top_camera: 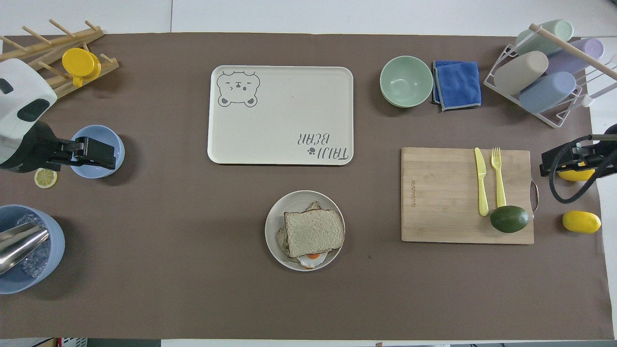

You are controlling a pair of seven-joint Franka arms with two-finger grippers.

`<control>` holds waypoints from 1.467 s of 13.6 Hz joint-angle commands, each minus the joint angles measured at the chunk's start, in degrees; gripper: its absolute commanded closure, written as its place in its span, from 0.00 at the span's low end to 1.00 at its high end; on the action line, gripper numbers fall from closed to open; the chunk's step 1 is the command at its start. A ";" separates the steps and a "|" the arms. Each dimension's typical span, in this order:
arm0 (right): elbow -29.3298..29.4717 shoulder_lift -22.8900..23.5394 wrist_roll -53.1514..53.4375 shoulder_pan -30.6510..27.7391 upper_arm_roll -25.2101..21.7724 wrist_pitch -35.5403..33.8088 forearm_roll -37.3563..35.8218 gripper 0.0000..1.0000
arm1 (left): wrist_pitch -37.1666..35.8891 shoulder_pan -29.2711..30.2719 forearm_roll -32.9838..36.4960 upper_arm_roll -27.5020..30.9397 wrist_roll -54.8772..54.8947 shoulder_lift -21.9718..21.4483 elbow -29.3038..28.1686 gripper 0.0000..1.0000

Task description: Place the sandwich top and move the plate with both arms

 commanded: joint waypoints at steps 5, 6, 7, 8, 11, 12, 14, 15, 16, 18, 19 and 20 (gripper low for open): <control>-0.44 -0.56 0.52 -0.43 0.18 -0.57 1.65 0.00 | 1.11 0.22 0.11 -0.15 0.23 -1.25 -1.05 0.00; -0.44 -0.56 0.52 -0.43 0.18 -0.57 1.65 0.00 | 1.19 0.13 0.11 -0.15 0.23 -1.16 -0.96 0.00; -0.44 -0.48 0.52 -0.43 0.18 -0.57 1.65 0.00 | 1.37 0.04 0.11 -0.06 0.23 -1.25 -1.05 0.00; -0.44 -0.56 0.52 -0.43 0.18 -0.57 1.65 0.00 | 1.37 0.04 0.11 -0.06 0.23 -1.25 -1.14 0.00; -0.44 -0.56 0.52 -0.43 0.18 -0.57 1.65 0.00 | 1.54 -0.05 -0.06 -0.15 0.32 -1.25 -1.31 0.00; -0.44 -0.48 0.52 -0.43 0.18 -0.48 1.65 0.00 | 2.07 -0.14 -1.20 -0.15 0.32 -1.42 -1.92 0.00; -0.44 -0.48 0.52 -0.43 0.18 -0.48 1.65 0.00 | 5.30 -3.19 -3.22 -0.24 -0.29 -1.94 -6.21 0.00; -0.44 -0.48 0.52 -0.43 0.18 -0.48 1.65 0.00 | 8.54 -5.39 -3.32 -0.32 -2.03 -2.30 -9.89 0.00; -0.44 -0.48 0.52 -0.43 0.18 -0.57 1.65 0.00 | 12.40 -7.85 -3.58 -0.41 -3.88 -3.17 -14.10 0.00; -0.44 -0.48 0.52 -0.43 0.18 -0.57 1.65 0.00 | 22.06 -14.78 -3.93 -0.33 -9.32 -3.71 -22.55 0.00; -0.44 -0.56 0.52 -0.43 0.18 -0.48 1.65 0.00 | 26.11 -17.16 -3.93 -0.33 -9.96 -3.10 -25.02 0.00; -0.44 -0.56 0.52 -0.43 0.18 -0.57 1.65 0.00 | 29.81 -18.84 -3.93 -0.33 -10.22 -1.87 -26.35 0.00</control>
